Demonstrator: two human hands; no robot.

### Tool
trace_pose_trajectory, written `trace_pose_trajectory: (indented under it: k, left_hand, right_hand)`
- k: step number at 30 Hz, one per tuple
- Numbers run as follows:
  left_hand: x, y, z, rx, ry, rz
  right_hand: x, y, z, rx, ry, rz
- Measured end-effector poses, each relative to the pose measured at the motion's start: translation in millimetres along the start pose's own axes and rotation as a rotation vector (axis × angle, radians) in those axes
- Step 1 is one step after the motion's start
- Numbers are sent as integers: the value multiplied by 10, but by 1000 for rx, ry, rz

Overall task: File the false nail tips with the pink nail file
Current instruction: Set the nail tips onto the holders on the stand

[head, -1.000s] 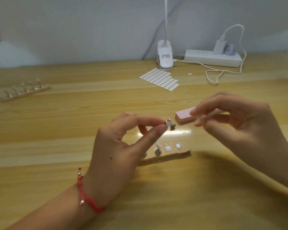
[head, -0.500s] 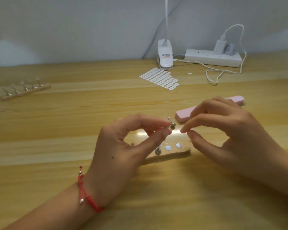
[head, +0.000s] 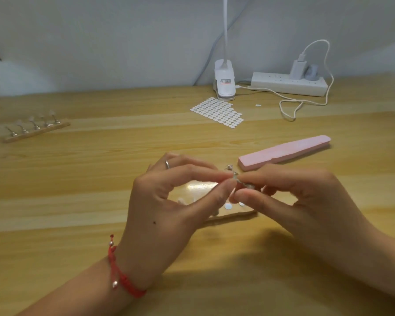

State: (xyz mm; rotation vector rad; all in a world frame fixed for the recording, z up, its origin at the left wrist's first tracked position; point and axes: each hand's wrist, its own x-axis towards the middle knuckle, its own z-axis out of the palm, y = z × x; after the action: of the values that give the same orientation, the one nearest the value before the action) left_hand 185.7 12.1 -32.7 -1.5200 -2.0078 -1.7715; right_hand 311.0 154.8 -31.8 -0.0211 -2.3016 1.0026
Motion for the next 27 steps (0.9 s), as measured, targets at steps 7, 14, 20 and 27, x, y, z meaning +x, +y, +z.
trace_pose_trajectory:
  k: [7, 14, 20, 27]
  left_hand:
    - [7, 22, 25, 66, -14, -93]
    - [-4, 45, 54, 45, -126, -118]
    - [30, 10, 16, -240, -323, -285]
    - [67, -27, -44, 6, -171, -149]
  right_hand:
    - [26, 60, -52, -610, 35, -319]
    - [39, 72, -37, -499, -7, -271]
    - [41, 61, -38, 18, -90, -2]
    - [46, 61, -41, -11, -60, 6]
